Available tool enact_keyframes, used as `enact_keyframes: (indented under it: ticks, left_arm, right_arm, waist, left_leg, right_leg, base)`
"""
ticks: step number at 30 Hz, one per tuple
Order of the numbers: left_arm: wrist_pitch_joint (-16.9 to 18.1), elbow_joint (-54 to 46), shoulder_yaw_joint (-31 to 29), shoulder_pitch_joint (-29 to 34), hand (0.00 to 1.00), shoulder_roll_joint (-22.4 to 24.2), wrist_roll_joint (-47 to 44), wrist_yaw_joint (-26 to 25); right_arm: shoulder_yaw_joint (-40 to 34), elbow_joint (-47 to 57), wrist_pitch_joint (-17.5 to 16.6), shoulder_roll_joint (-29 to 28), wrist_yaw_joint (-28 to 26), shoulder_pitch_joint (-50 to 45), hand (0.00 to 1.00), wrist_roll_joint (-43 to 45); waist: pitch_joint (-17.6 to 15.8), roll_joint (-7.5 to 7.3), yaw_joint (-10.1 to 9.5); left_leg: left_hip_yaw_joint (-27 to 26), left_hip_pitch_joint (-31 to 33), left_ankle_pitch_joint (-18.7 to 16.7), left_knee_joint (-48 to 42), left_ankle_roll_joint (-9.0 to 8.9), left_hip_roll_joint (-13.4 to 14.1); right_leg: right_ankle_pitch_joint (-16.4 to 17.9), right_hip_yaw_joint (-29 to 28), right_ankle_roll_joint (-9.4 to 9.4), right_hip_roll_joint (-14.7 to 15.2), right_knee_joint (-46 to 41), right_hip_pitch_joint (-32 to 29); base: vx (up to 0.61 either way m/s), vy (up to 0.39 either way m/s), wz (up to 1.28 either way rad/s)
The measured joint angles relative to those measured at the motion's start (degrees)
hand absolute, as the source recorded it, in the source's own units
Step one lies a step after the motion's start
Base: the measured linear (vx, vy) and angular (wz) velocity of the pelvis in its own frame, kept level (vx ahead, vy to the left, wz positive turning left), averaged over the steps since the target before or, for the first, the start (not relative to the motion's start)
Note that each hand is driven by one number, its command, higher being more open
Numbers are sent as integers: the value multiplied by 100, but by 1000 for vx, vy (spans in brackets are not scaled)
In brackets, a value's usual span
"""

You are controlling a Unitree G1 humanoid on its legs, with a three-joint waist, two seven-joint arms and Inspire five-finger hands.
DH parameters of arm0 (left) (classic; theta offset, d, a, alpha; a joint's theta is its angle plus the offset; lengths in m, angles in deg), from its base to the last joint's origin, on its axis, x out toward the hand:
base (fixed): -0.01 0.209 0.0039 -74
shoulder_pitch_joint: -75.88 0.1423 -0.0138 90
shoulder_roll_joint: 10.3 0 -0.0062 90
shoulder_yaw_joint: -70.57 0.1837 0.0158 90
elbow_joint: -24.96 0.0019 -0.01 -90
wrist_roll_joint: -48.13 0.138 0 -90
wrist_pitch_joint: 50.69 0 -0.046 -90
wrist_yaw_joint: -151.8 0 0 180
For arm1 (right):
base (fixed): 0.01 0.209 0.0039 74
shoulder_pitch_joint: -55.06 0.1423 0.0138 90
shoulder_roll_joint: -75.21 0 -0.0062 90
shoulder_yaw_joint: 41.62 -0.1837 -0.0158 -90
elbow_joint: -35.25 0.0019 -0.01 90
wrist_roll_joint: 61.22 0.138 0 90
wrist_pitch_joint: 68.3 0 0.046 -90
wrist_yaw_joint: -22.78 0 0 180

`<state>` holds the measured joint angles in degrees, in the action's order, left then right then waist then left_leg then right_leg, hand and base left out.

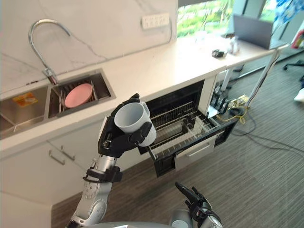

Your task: Walk over to the sink, pick up the cup, carry it to the dishwasher, place the cup inside the dishwasher, then close the dishwasher door

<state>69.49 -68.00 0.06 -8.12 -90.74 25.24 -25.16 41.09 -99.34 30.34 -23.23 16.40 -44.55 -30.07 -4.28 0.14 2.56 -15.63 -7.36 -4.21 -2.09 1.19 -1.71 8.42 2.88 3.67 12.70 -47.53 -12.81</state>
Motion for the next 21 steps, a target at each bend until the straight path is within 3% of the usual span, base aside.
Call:
enact_keyframes:
  ticks: [2,4,5,6,8,9,12,14,15,18,19,20,21]
  left_arm:
    - [80,65,-345,-62,0,-2,35,-346]
    - [-27,176,-767,-123,0,-65,25,-513]
    - [-75,236,-1013,-168,0,-130,-46,-530]
    - [-135,368,-1106,-162,0,-85,-75,-546]
    - [-190,407,-1044,-82,0,-19,-62,-487]
    - [-190,400,-997,-41,0,16,-8,-405]
    - [-191,360,-998,81,0,88,102,-272]
    - [-204,333,-934,185,0,158,179,-224]
    - [-203,224,-886,229,0,197,218,-138]
    - [-195,137,-838,259,0,173,208,52]
    - [-144,46,-791,259,0,125,206,140]
    - [-52,-43,-751,257,0,102,211,218]
    - [-16,-75,-720,261,0,71,211,216]
  right_arm:
    - [105,-51,33,-3,-7,94,100,-164]
    - [163,12,220,-50,-12,61,100,-161]
    - [234,116,359,-90,-69,-15,100,-208]
    - [248,123,419,-26,-71,-27,100,-227]
    - [234,124,600,30,-52,-70,100,-215]
    - [220,124,659,8,-23,-69,100,-211]
    - [202,160,762,3,21,-65,100,-203]
    - [129,312,816,11,138,-159,100,-190]
    - [72,427,814,24,218,-256,100,-155]
    - [43,362,813,33,429,-251,100,-73]
    - [35,285,795,39,528,-218,100,-6]
    - [12,211,764,62,636,-163,100,116]
    - [-46,169,729,0,721,-96,100,156]
  waist:
    - [2,12,-40]
    - [10,-102,-17]
    - [-59,-266,-37]
    - [-130,-87,-12]
    - [-41,103,-37]
    - [-39,137,-48]
    - [-60,168,-65]
    - [-140,208,-125]
    - [-291,289,-158]
    - [-289,335,-196]
    - [-283,349,-194]
    - [-256,419,-201]
    - [-266,329,-219]
  left_leg:
    - [-254,-17,9,-50,-88,304]
    - [-247,-37,-24,-152,-150,418]
    - [-192,-207,-147,-235,-279,331]
    - [-152,-331,-276,-296,-375,558]
    - [-130,-321,-433,-391,-480,792]
    - [-137,-261,-505,-496,-535,910]
    - [-210,69,-793,-1140,-598,1110]
    - [-187,768,-855,-2746,-640,1350]
    - [-131,1202,-834,-3816,-688,1639]
    - [-156,1270,-1012,-3353,-545,1632]
    - [-109,1193,-893,-2427,-515,1536]
    - [45,1143,-471,-1717,-593,1452]
    - [-23,1028,-390,-1486,-563,1317]
  right_leg:
    - [457,494,41,-296,910,-10]
    - [43,916,-104,-538,2225,119]
    - [-393,981,-432,-542,2733,340]
    - [-443,980,-447,-748,2949,609]
    - [-723,982,-504,-1100,3643,920]
    - [-893,958,-535,-1260,4070,1081]
    - [-897,863,-563,-1399,4327,1068]
    - [-894,786,-570,-1390,4484,1206]
    - [-955,815,-650,-1432,4648,1441]
    - [-960,826,-638,-1340,4652,1542]
    - [-924,799,-529,-1318,4656,1506]
    - [-933,713,-462,-1336,4655,1436]
    - [-968,605,-375,-1255,4681,1420]
  base:
    - [218,-21,-63]
    - [242,-130,-55]
    - [256,-179,-51]
    - [211,-145,-42]
    - [159,-87,-26]
    - [132,-82,-29]
    - [44,-27,-21]
    - [55,13,-11]
    - [66,85,4]
    - [48,92,2]
    - [66,160,-11]
    - [64,147,-20]
    - [67,125,-19]
